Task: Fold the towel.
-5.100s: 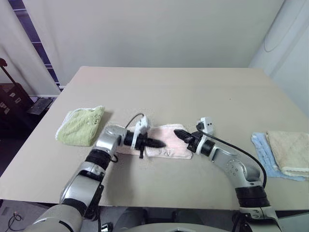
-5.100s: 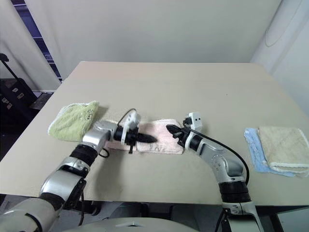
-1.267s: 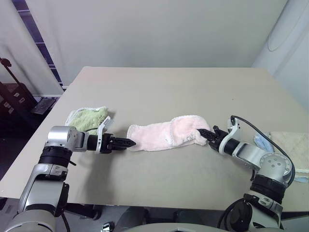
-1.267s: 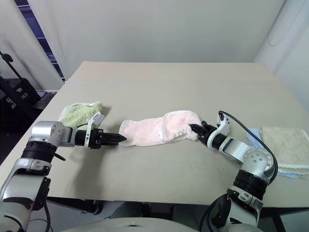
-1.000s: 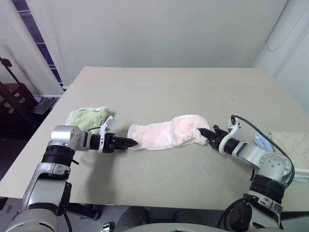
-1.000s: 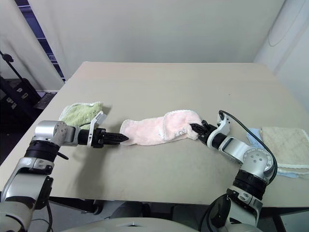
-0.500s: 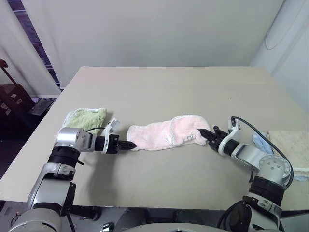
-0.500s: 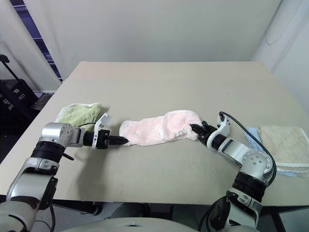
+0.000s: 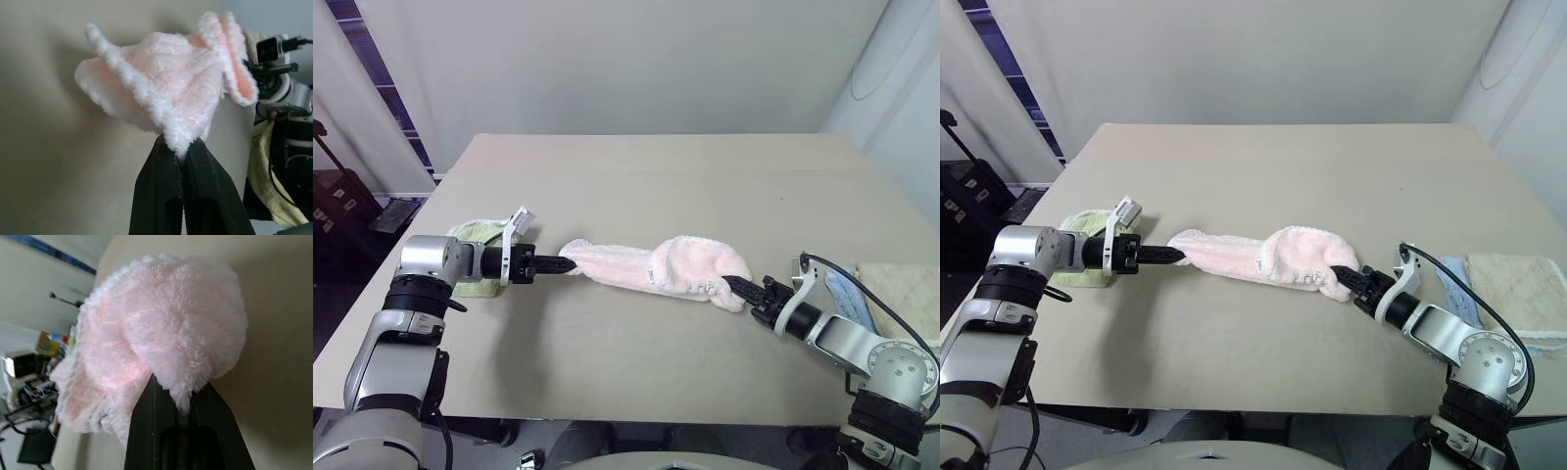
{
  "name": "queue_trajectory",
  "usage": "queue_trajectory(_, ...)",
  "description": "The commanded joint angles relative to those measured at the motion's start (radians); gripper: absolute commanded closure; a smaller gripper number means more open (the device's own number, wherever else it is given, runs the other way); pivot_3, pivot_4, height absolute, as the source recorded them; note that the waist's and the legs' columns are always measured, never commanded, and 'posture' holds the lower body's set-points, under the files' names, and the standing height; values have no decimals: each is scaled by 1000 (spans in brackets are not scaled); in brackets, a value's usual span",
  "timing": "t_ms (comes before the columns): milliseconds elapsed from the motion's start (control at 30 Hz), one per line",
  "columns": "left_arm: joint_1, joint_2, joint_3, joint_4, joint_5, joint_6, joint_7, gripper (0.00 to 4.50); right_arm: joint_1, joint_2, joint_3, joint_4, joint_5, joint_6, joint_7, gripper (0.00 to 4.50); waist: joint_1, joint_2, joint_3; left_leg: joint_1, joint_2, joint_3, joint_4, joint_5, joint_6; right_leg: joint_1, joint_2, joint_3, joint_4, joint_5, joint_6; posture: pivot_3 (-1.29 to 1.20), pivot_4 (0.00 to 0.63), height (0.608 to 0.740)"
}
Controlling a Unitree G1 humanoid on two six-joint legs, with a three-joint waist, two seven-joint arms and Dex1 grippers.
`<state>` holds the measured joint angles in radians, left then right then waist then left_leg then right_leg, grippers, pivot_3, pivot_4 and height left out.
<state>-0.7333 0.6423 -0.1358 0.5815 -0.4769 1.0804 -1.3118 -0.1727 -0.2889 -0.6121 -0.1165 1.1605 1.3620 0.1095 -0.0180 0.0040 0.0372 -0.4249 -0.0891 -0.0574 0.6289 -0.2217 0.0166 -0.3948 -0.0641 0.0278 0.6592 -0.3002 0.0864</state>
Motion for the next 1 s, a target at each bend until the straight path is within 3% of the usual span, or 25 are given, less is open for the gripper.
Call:
queue_trajectory(33,-5,4,-4,-29,3,-17,-22,4486,-24,-7,46,-23,-13,-24,-23,4500,0,0,0,-1,0,0,0,0,0,-1,0,0,0,0,0,0,0,731)
queue_trajectory(133,8,1,-6,-29,9,-24,-25,4500,-14,-11,83,-10,-27,-20,-31,3719,1,0,0,-1,0,0,0,0,0,-1,0,0,0,0,0,0,0,731)
queue_trajectory(233,18,1,-6,-39,9,-18,-26,4500,-12,0,93,12,-8,13,-46,2658,2,0,0,-1,0,0,0,0,0,-1,0,0,0,0,1,0,0,731)
queue_trajectory(333,21,0,-2,-41,9,-16,-21,4500,-20,10,47,34,84,35,-57,1679,2,0,0,-1,0,0,0,0,0,-1,0,0,0,0,0,0,0,731)
queue_trajectory(500,26,4,-3,-42,15,-26,-17,4500,-6,-32,-31,68,230,40,-128,1679,4,0,0,-1,0,0,1,0,1,0,0,0,0,0,0,0,0,731)
queue_trajectory(667,3,20,16,-15,20,-56,-32,4500,85,-142,-62,7,375,15,-137,1679,6,0,0,-1,0,0,0,1,1,1,0,0,0,0,0,0,0,731)
queue_trajectory(1000,-1,51,5,-24,39,-116,-80,4500,150,-206,-3,19,393,-132,-178,1679,2,-1,1,-1,1,0,1,1,1,3,0,0,-1,0,0,0,0,731)
